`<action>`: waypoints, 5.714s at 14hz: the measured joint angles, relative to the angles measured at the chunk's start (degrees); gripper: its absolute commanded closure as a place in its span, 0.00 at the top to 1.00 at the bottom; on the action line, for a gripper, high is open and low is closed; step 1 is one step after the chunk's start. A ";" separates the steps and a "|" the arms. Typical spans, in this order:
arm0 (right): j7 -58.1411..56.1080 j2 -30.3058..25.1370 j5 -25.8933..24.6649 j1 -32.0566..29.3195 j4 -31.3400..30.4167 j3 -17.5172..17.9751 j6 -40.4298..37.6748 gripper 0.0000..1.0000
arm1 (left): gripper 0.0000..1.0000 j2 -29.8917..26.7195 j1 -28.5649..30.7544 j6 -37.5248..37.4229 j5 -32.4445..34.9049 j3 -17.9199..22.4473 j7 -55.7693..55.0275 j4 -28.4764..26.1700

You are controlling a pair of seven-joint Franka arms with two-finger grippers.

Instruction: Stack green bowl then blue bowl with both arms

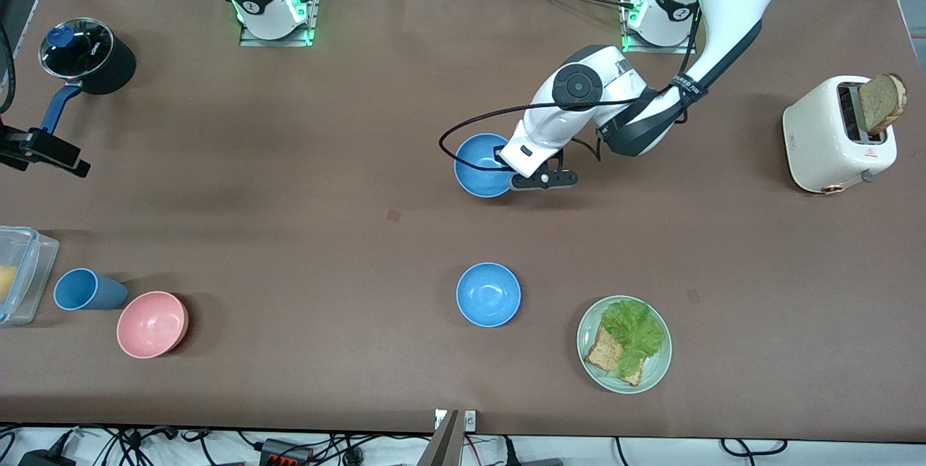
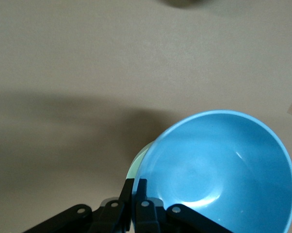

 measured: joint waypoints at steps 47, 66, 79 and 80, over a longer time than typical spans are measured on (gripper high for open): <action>-3.59 -7.32 -2.09 0.83 -11.32 0.35 2.35 1.00 | 1.00 -22.56 -17.42 -35.74 -24.31 51.64 52.93 20.67; -3.63 -8.08 -2.09 0.83 -11.31 0.34 2.34 1.00 | 1.00 -30.26 -18.97 -38.57 -24.70 53.82 54.45 19.13; -3.68 -8.08 -2.09 0.83 -11.31 0.34 2.36 1.00 | 1.00 -30.28 -18.39 -39.62 -24.70 54.09 57.16 18.78; -3.68 -8.08 -2.09 0.83 -11.31 0.34 2.36 1.00 | 1.00 -30.28 -18.39 -39.62 -24.70 54.12 57.33 18.78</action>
